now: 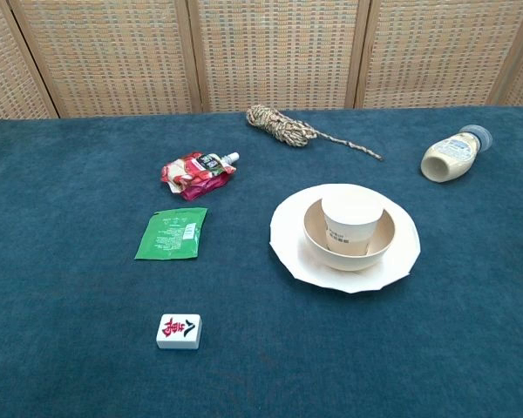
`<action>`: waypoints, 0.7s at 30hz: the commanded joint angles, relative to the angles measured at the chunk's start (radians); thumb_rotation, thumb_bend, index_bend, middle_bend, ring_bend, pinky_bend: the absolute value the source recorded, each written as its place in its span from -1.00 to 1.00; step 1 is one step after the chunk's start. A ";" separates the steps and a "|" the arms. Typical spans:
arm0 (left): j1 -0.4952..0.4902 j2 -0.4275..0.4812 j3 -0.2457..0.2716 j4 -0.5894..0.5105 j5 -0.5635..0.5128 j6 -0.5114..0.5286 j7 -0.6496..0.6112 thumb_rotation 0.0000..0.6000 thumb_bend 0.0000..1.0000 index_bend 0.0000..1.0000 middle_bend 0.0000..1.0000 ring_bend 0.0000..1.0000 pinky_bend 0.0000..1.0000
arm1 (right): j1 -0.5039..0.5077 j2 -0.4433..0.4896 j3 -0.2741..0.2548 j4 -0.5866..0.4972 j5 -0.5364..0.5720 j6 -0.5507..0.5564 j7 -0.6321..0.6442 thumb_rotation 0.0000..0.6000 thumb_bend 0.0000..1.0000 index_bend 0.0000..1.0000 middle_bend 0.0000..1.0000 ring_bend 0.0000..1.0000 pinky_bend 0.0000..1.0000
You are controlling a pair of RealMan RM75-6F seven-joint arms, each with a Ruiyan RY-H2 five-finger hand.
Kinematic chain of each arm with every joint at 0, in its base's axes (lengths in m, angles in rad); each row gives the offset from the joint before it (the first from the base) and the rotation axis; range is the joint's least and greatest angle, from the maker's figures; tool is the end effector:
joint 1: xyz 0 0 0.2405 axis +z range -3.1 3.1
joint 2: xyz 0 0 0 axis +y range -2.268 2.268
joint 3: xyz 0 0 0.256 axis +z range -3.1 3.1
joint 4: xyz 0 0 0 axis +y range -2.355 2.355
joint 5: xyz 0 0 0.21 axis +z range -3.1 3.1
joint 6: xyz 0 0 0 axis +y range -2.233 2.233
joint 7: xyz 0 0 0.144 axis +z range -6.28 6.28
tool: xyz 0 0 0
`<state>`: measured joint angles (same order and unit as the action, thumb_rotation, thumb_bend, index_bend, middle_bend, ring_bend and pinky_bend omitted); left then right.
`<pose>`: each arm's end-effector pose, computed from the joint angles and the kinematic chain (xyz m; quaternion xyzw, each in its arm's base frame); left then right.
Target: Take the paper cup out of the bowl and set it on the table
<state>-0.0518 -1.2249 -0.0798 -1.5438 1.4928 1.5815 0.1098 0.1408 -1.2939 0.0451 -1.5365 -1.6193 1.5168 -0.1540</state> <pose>-0.3144 0.1762 0.1486 -0.5706 -0.3433 -0.3909 0.6354 -0.2799 -0.1945 0.1075 0.6407 -0.3178 0.4192 0.5593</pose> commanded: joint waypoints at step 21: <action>0.002 0.015 -0.006 -0.007 0.005 0.013 -0.041 1.00 -1.00 -1.00 -1.00 -1.00 -1.00 | 0.126 0.059 0.043 -0.245 0.051 -0.207 -0.088 1.00 -0.57 -0.58 -1.00 -1.00 -1.00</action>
<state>-0.0496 -1.2100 -0.0856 -1.5508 1.4981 1.5945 0.0700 0.2352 -1.2452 0.0722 -1.7414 -1.5948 1.3555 -0.2124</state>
